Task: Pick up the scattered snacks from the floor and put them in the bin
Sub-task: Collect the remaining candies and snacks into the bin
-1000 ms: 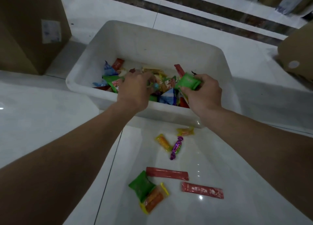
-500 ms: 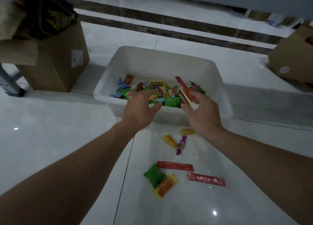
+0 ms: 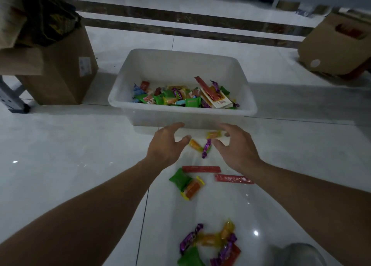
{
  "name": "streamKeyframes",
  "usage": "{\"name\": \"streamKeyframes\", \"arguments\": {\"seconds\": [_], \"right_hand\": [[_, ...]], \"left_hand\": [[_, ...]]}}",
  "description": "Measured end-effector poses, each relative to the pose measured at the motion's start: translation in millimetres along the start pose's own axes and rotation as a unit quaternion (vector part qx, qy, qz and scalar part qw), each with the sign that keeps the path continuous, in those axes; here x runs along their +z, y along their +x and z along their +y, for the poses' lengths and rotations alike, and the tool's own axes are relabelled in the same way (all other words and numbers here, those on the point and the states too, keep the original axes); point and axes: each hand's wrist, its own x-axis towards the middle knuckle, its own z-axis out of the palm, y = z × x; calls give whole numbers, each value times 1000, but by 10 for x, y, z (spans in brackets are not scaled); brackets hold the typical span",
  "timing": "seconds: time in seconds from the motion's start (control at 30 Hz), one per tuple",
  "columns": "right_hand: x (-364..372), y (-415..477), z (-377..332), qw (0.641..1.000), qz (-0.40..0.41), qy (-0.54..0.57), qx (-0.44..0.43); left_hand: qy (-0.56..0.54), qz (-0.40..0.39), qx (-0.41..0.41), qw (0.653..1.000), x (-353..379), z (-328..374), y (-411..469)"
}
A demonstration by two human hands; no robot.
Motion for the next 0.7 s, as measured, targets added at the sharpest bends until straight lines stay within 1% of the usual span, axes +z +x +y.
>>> {"name": "streamKeyframes", "arguments": {"seconds": [0.1,0.2,0.3,0.37,0.6,0.7], "right_hand": [[-11,-65,94,1000,1,-9,4],[-36,-113,189,1000,-3,-13,15],[-38,-129,312,1000,-4,-13,20],[-17,-131,414,999,-12,-15,30],[105,-135,790,996,-51,-29,60],[206,-127,924,993,-90,-41,69]], "left_hand": [[17,-37,-1,999,151,-15,-31],[45,-93,2,995,349,-49,-53],[92,-158,16,983,564,-119,-28],[125,-188,23,974,689,-162,-2],[197,-223,35,954,1013,-322,33],[227,-211,49,950,1096,-355,56]]}}
